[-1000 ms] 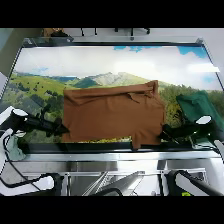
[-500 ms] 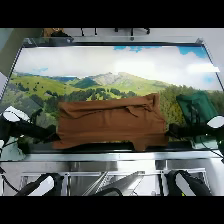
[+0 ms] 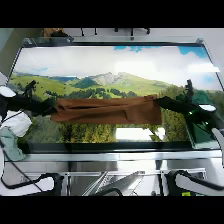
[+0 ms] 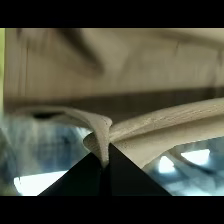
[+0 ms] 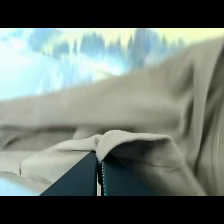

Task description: Fold the shirts.

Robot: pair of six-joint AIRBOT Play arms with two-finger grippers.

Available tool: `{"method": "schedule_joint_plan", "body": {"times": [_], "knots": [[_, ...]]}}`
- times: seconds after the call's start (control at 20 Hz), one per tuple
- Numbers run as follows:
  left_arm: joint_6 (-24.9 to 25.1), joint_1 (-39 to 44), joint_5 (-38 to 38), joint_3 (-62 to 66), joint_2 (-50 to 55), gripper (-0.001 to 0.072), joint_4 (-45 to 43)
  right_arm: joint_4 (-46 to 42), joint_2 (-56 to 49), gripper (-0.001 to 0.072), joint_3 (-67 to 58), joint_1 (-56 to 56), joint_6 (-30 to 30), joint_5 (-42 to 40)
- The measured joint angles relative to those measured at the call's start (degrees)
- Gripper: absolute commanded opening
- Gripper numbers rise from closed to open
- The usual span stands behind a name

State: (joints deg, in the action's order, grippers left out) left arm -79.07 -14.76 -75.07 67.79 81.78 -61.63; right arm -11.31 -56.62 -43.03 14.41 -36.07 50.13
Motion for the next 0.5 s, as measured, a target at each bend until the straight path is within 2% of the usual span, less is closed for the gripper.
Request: {"method": "schedule_joint_plan", "body": {"times": [0.2, 0.25, 0.3, 0.35, 0.45, 0.5], "knots": [[0.0, 2.0, 2.8, 9.3, 11.8, 0.0021, 0.2, 6.4, -10.7, 0.0026, -4.0, -1.8, 7.3, -2.7], [0.0, 2.2, 3.2, 11.2, 14.1, 0.0049, 0.2, 6.9, -12.1, 0.0146, -4.8, -1.9, 8.0, -2.8], [0.0, 2.3, 3.1, 13.2, 16.2, 0.0369, 0.2, 6.9, -13.2, 0.0315, -5.8, -1.9, 8.8, -3.2], [0.0, 2.4, 3.0, 14.9, 17.8, 0.0703, 0.2, 6.4, -13.8, 0.0387, -6.7, -1.7, 9.2, -3.4], [0.0, 2.6, 1.2, 18.4, 20.4, 0.0699, 0.1, 3.2, -14.0, 0.0627, -8.9, -1.0, 9.2, -3.2], [0.0, 2.6, 0.5, 20.1, 21.1, 0.0698, 0.2, 0.5, -13.8, 0.0652, -10.0, -0.4, 8.1, -2.9]]}}
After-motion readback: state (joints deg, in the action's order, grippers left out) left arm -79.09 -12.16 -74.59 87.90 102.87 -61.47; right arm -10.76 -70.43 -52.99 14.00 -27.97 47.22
